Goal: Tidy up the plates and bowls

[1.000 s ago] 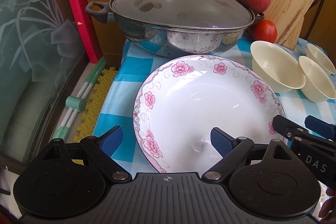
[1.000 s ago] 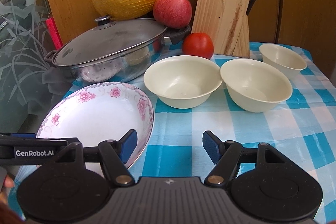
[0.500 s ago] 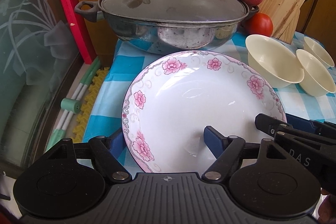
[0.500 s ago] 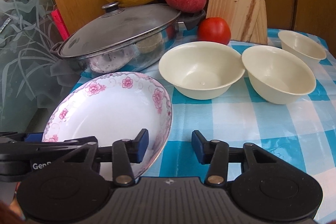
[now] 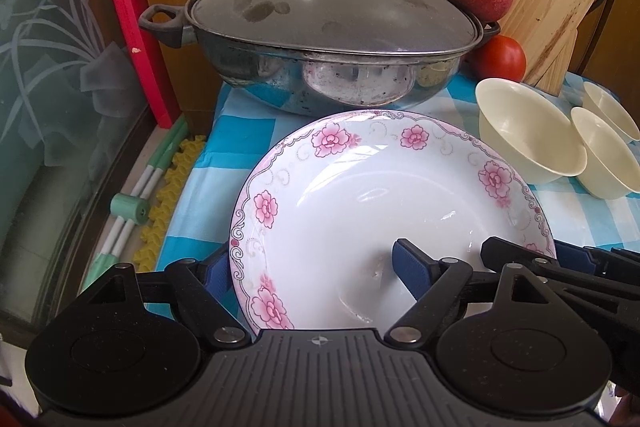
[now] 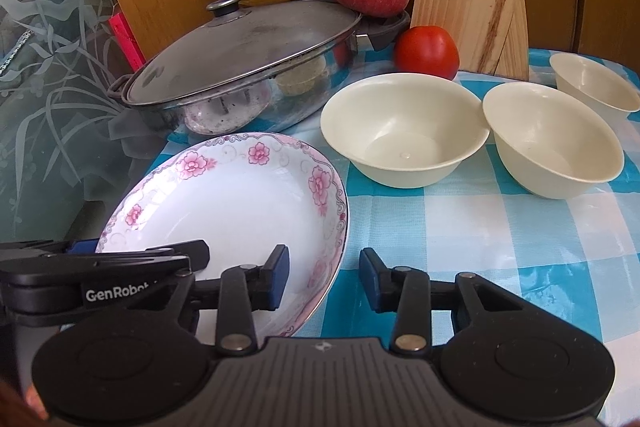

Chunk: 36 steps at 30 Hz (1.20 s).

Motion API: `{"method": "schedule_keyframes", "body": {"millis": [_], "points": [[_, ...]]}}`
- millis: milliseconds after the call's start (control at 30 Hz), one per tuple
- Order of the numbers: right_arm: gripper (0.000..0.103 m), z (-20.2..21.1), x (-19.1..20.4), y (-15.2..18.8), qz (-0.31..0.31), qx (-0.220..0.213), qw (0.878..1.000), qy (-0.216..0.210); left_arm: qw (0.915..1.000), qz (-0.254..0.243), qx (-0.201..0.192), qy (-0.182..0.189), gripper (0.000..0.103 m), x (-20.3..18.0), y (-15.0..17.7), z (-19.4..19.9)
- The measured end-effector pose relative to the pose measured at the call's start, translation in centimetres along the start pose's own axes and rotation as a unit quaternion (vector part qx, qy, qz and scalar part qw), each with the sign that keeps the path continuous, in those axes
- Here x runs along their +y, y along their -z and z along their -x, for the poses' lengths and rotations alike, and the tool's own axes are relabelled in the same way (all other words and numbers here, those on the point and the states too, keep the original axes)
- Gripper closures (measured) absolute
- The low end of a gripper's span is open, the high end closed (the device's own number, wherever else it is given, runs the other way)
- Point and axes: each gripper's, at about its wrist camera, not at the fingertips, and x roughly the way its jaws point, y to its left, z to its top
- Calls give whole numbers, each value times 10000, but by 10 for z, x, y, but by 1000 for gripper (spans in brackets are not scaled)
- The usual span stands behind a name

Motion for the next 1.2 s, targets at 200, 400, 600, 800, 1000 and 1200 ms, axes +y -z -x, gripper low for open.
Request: {"method": "schedule_keyframes", "body": {"millis": [200,400,600,800,1000,1200], "points": [[77,0,4,-2,140,59,9999,-68,9999,86,30,62,19,2,0,1],[80,1,4,-2,107,21,9999,-54,9999,147,-17,48,26,5,2,4],[82,6,4,-1,145,-66,9999,-42,9997,216,-31,115,30,9,3,6],[82,1,-1,-2,-27,-36,10000,-87,9999,96,-73,111,31,7,4,6],[75,-3,2,-3,68,-71,9999,-89,9999,70,-122,45,26,7,2,3],[79,-4,2,-3,29,-84,9999,-91,9999,54,-113,-30,25,2,-1,0]]}}
